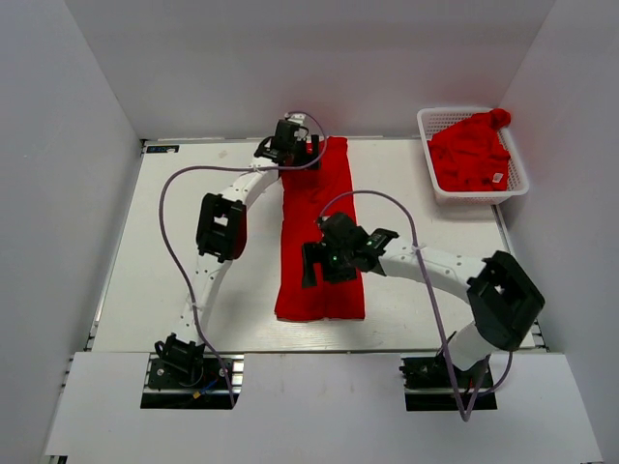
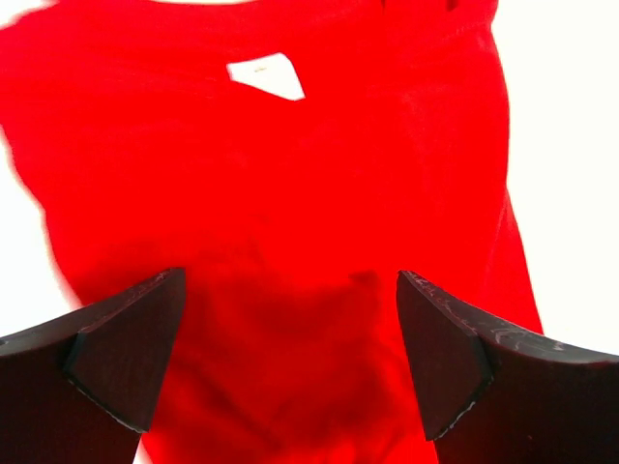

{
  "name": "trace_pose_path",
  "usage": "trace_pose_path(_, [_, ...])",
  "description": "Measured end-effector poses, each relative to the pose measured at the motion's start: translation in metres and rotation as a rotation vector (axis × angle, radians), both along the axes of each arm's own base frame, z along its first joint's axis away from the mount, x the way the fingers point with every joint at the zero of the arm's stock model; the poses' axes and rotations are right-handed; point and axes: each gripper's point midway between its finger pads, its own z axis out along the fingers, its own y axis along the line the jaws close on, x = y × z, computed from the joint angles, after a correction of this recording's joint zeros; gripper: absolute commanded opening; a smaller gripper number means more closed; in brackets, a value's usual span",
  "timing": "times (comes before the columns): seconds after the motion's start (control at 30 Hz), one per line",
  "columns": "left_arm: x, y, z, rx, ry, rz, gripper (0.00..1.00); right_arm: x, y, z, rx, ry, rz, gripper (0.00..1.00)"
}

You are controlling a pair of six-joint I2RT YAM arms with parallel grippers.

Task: Fold and stack the t-shirts
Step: Rotate the tshirt 90 degrees

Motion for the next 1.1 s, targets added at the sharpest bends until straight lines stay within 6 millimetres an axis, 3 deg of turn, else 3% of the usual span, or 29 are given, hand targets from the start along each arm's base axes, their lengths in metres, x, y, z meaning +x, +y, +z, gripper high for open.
trace_pose_path(0.07, [-0.003,0.007,0.017,0.013,-0.002,0.023,1.00,0.004,0.002,0.021,0.027,-0.040,-0.010,0.90])
trace_pose_path(0.13, [-0.006,0.012,0.046,0.019,-0.026,0.037,1.00,0.009,0.001,0.038,0.047,-0.082,-0.026,0.90])
trace_pose_path(0.27, [-0.023,0.027,0.128,0.032,-0.094,0.042,1.00,0.016,-0.013,0.058,0.031,-0.151,-0.080,0.90])
trace_pose_path(0.37, [-0.061,0.045,0.185,0.047,-0.108,0.045,1.00,0.018,-0.028,0.065,-0.003,-0.186,-0.126,0.90])
trace_pose_path(0.47, [-0.128,0.066,0.200,0.065,-0.048,0.042,1.00,0.018,-0.045,0.069,-0.020,-0.216,-0.180,0.90])
trace_pose_path(0.57, [-0.215,0.083,0.169,0.071,0.085,0.016,1.00,0.011,-0.067,0.066,-0.044,-0.233,-0.230,0.90])
trace_pose_path(0.7, [-0.337,0.106,0.104,0.034,0.262,-0.028,1.00,-0.003,-0.097,0.050,-0.087,-0.230,-0.289,0.90])
trace_pose_path(0.8, [-0.401,0.121,0.077,-0.028,0.323,-0.034,1.00,-0.015,-0.114,0.031,-0.122,-0.203,-0.308,0.90])
trace_pose_path(0.97, [-0.448,0.125,0.042,-0.113,0.391,-0.021,1.00,-0.034,-0.134,-0.003,-0.185,-0.139,-0.329,0.90])
trace_pose_path(1.1, [-0.463,0.125,0.017,-0.094,0.482,-0.009,1.00,-0.043,-0.139,-0.018,-0.201,-0.099,-0.331,0.90])
